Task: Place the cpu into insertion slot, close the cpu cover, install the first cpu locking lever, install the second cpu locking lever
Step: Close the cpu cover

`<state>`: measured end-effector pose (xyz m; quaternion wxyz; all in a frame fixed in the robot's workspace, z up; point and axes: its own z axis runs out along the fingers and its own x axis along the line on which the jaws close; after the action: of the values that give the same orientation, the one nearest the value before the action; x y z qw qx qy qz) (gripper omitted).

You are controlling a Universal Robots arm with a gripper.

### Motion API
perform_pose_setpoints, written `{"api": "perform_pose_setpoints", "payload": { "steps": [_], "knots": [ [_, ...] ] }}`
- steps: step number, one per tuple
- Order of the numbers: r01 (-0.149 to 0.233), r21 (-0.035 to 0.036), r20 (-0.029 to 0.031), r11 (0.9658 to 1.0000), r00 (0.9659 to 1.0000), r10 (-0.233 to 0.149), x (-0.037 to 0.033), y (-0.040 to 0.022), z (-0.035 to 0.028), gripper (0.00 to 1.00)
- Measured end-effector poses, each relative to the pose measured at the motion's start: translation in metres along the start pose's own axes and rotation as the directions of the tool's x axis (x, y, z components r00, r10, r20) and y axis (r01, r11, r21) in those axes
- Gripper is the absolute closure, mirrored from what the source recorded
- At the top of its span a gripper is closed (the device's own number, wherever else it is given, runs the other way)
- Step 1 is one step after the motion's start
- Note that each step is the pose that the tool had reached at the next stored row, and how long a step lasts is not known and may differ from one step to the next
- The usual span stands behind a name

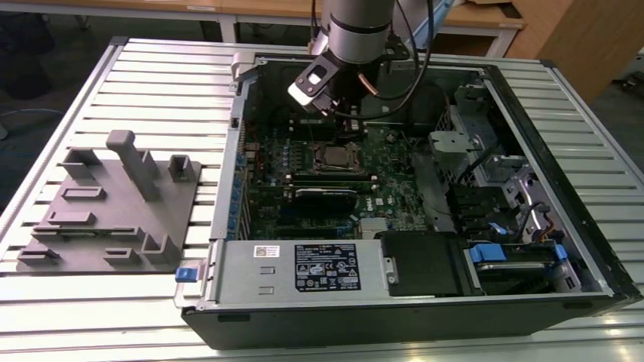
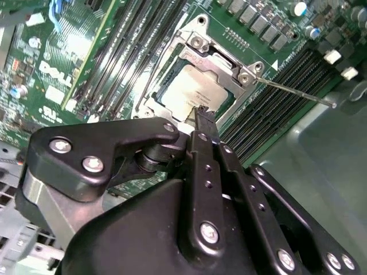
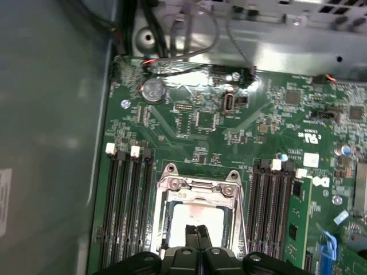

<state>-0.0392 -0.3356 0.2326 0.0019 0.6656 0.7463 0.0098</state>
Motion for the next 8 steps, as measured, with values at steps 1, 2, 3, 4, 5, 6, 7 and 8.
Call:
{"api": "perform_pose_setpoints", "payload": {
  "steps": [1,2,3,4,5,6,7,8],
  "knots": [
    [0.016,0.0002,-0.0003,0.9999,0.9999,-0.016,0.0000,0.0000,0.0001,0.90],
    [0.033,0.0003,-0.0006,0.9995,0.9995,-0.033,0.0000,0.0000,0.0001,0.90],
    [0.050,0.0005,-0.0009,0.9988,0.9988,-0.050,0.0000,0.0000,0.0002,0.90],
    [0.067,0.0006,-0.0012,0.9978,0.9978,-0.067,0.0000,0.0000,0.0003,0.90],
    [0.085,0.0008,-0.0016,0.9964,0.9964,-0.085,0.0000,0.0000,0.0005,0.90],
    [0.103,0.0009,-0.0019,0.9947,0.9947,-0.103,0.0000,0.0000,0.0006,0.90],
    [0.122,0.0011,-0.0022,0.9925,0.9925,-0.122,0.0000,0.0000,0.0007,0.90],
    [0.140,0.0013,-0.0025,0.9902,0.9902,-0.140,0.0000,0.0000,0.0009,0.90]
  ]
}}
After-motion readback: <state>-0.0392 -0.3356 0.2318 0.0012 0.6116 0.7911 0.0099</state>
